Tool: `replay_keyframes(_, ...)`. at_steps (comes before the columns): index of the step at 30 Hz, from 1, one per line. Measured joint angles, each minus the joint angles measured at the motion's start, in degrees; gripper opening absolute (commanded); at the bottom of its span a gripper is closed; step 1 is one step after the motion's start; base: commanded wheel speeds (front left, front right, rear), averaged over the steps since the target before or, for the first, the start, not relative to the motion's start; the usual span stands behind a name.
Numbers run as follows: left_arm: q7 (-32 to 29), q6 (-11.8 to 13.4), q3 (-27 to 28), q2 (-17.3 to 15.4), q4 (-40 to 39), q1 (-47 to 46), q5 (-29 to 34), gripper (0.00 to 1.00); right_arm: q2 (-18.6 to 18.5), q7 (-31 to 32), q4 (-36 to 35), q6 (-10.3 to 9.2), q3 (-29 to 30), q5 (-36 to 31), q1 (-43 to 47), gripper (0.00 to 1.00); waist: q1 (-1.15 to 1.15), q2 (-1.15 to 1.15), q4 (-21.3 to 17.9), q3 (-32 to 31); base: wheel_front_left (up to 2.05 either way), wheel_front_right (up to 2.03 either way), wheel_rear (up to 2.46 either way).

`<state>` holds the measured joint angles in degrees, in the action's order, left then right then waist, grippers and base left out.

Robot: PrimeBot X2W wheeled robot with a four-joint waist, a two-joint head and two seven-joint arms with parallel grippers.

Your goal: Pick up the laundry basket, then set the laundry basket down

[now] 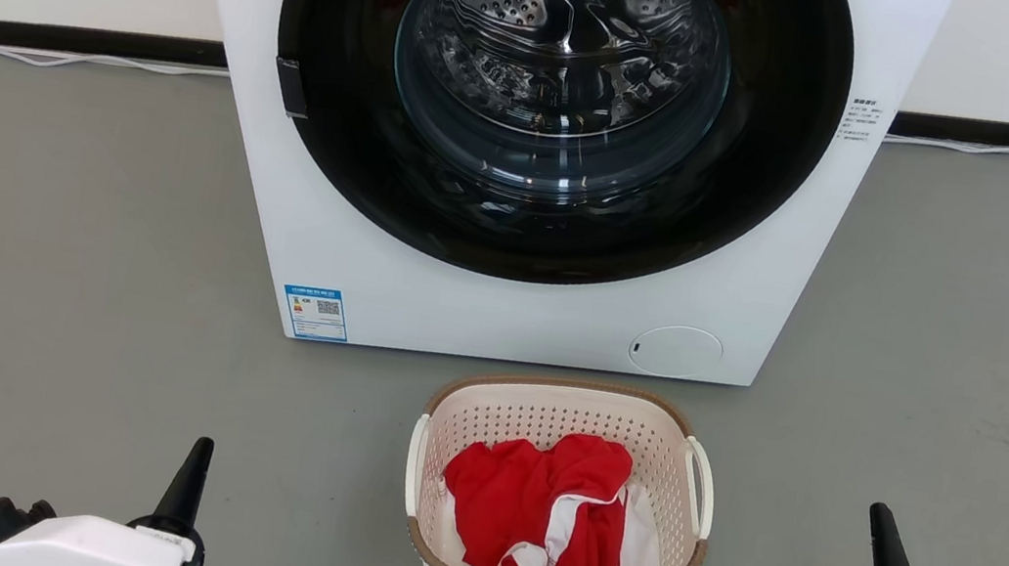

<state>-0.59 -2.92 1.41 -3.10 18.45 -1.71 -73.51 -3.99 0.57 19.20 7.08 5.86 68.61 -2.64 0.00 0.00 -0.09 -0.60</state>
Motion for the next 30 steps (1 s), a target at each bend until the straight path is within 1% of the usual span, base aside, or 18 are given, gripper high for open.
replay_keyframes(4, -0.91, -0.24, 0.34, 0.07, -0.33, -0.08, -2.18, 0.0, 0.18, 0.65, -0.29, 0.0, 0.22, 2.72, 0.0, 0.0, 0.0, 0.0, 0.01, 0.09, 0.0, 0.0, 0.0)
replay_keyframes(15, -2.52, -1.93, 1.41, 0.4, -1.19, -0.24, -8.22, 0.0, 0.69, 2.47, -1.54, 0.0, 1.01, 10.12, -0.05, 0.0, 0.0, 0.0, 0.04, 0.35, 0.0, 0.0, 0.0)
replay_keyframes(25, -4.48, -2.76, 2.43, 0.65, -1.93, -1.19, -13.8, 0.0, 1.03, 4.22, -2.36, 0.0, 1.41, 17.49, -0.1, 0.0, 0.0, 0.0, 0.07, 0.61, 0.0, 0.0, 0.0)
replay_keyframes(30, -5.05, -3.72, 2.97, 0.77, -2.37, -1.22, -16.47, 0.0, 1.16, 5.0, -2.86, 0.0, 1.59, 20.8, -0.15, 0.0, 0.0, 0.0, 0.08, 0.72, 0.0, 0.0, 0.0)
